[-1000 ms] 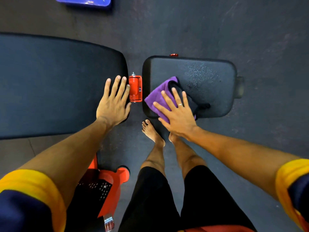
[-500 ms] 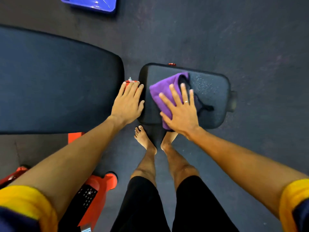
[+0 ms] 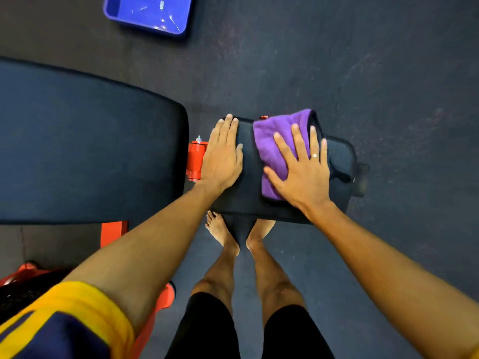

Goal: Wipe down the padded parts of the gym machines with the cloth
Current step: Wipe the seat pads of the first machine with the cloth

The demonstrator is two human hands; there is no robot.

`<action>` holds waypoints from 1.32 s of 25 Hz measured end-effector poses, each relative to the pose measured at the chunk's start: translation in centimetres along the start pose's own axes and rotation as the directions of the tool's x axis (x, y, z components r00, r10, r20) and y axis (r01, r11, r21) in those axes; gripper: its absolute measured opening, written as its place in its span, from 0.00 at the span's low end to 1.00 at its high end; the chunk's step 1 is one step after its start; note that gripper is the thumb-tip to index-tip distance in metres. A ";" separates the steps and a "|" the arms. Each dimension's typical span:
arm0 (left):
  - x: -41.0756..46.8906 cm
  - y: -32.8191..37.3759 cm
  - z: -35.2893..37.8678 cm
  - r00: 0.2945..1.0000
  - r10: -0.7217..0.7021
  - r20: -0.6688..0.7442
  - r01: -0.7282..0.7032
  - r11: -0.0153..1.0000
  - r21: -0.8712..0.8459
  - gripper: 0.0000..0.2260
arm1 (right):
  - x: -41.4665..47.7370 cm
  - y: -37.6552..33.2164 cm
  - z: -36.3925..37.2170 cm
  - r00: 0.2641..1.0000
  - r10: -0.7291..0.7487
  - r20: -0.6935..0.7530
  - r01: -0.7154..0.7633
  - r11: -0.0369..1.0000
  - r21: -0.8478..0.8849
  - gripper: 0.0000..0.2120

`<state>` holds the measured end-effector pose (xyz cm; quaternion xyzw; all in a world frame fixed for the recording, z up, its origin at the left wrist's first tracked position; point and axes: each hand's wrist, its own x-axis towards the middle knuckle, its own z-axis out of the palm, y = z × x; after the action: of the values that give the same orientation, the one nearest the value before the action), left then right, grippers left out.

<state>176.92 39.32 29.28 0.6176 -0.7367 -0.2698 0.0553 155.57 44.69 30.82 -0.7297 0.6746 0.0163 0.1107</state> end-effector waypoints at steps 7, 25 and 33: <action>0.2 1.5 3.3 0.982 -0.123 -0.145 0.130 0.991 0.039 0.29 | 7.6 -0.5 -0.7 0.995 0.081 0.058 -0.085 0.995 0.061 0.33; 0.1 1.2 3.5 0.970 -0.113 -0.214 0.109 0.994 -0.033 0.29 | 11.6 -3.2 -1.4 0.966 0.000 0.258 -0.016 0.998 0.061 0.31; 0.2 1.4 3.2 0.974 -0.101 -0.203 0.102 0.995 -0.007 0.28 | 6.7 3.6 -4.0 0.971 0.185 0.148 -0.182 0.983 -0.038 0.24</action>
<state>174.31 40.32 27.16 0.6788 -0.6951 -0.2067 0.1152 152.08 37.14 33.06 -0.6623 0.7285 0.0899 0.1504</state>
